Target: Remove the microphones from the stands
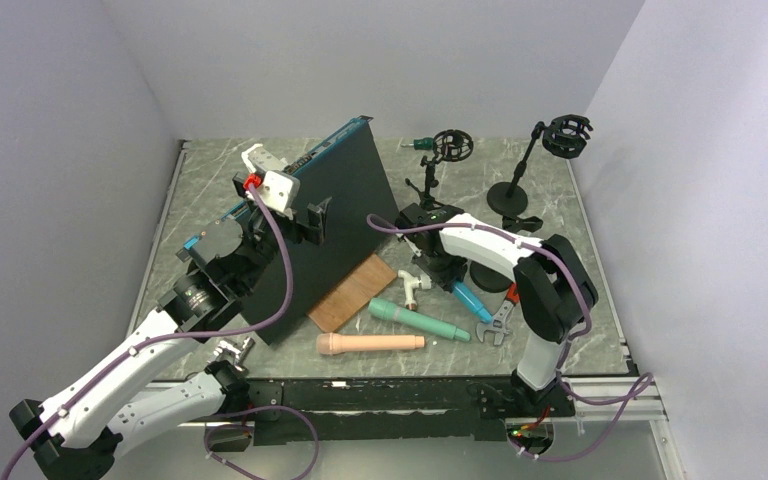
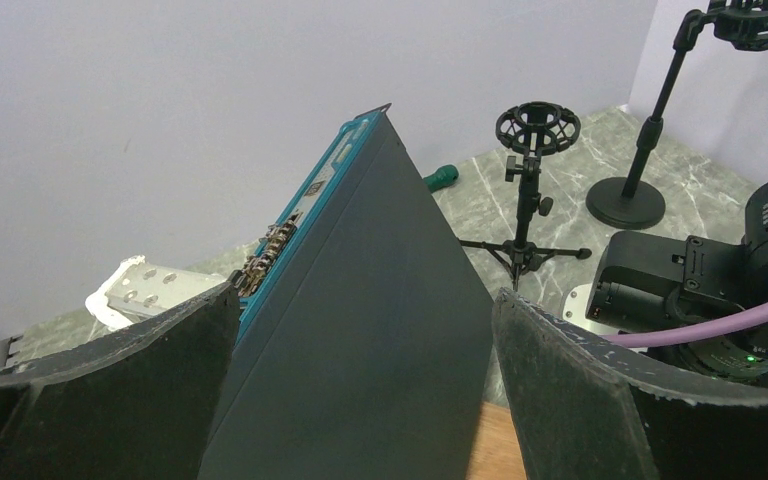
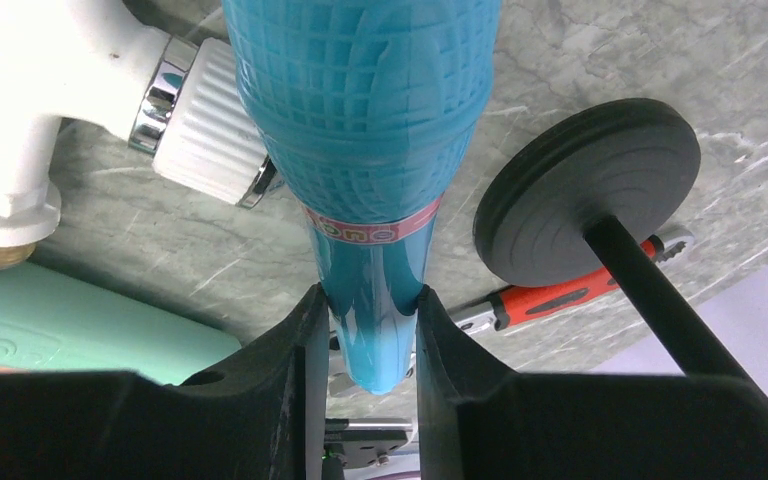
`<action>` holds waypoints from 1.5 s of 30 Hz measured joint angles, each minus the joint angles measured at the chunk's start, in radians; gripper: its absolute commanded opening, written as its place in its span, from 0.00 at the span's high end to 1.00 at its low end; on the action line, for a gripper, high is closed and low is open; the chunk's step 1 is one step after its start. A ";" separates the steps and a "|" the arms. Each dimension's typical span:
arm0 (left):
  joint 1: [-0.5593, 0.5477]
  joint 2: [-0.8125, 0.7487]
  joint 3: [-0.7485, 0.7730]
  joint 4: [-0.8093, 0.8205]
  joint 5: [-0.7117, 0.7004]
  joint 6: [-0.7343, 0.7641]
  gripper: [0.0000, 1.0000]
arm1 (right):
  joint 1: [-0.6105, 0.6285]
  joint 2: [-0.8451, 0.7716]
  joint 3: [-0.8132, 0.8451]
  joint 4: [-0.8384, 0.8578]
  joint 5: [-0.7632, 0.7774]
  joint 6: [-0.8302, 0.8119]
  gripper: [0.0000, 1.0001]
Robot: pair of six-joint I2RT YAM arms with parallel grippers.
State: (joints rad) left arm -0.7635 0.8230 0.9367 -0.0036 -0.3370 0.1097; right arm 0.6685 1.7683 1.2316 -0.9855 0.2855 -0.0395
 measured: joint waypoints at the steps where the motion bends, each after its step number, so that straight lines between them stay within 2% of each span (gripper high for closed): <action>1: 0.000 0.000 0.000 0.000 0.000 0.000 0.01 | 0.000 0.007 0.000 0.000 0.002 0.002 0.69; 5: 0.000 -0.002 0.000 0.000 0.000 0.001 0.01 | -0.002 0.029 0.014 -0.001 0.008 0.009 0.59; 10: -0.005 -0.005 0.000 0.000 -0.001 0.002 0.01 | -0.004 0.055 0.032 -0.001 0.014 0.019 0.39; 13: -0.007 -0.010 0.000 0.000 -0.002 0.002 0.01 | -0.005 0.055 0.034 -0.006 0.021 0.019 0.33; 20: -0.009 -0.020 0.000 0.000 -0.002 0.002 0.01 | -0.005 0.037 0.058 -0.013 0.039 0.024 0.31; 27: -0.010 -0.021 0.000 0.000 -0.002 0.002 0.01 | -0.039 -0.158 0.158 0.005 0.165 0.067 0.31; 34: -0.011 -0.021 0.000 0.000 -0.002 0.002 0.01 | -0.160 -0.297 0.380 0.105 0.292 0.074 0.13; 41: -0.011 -0.021 0.000 0.000 -0.002 0.002 0.01 | -0.298 -0.231 0.598 0.199 0.309 0.037 0.11; 45: -0.013 -0.021 0.000 0.000 -0.002 0.002 0.01 | -0.376 -0.135 0.687 0.223 0.300 0.018 0.18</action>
State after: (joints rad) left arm -0.7761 0.8024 0.9367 -0.0032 -0.3386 0.1112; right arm 0.2928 1.6337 1.9190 -0.7624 0.5858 -0.0216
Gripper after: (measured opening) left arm 0.992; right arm 0.869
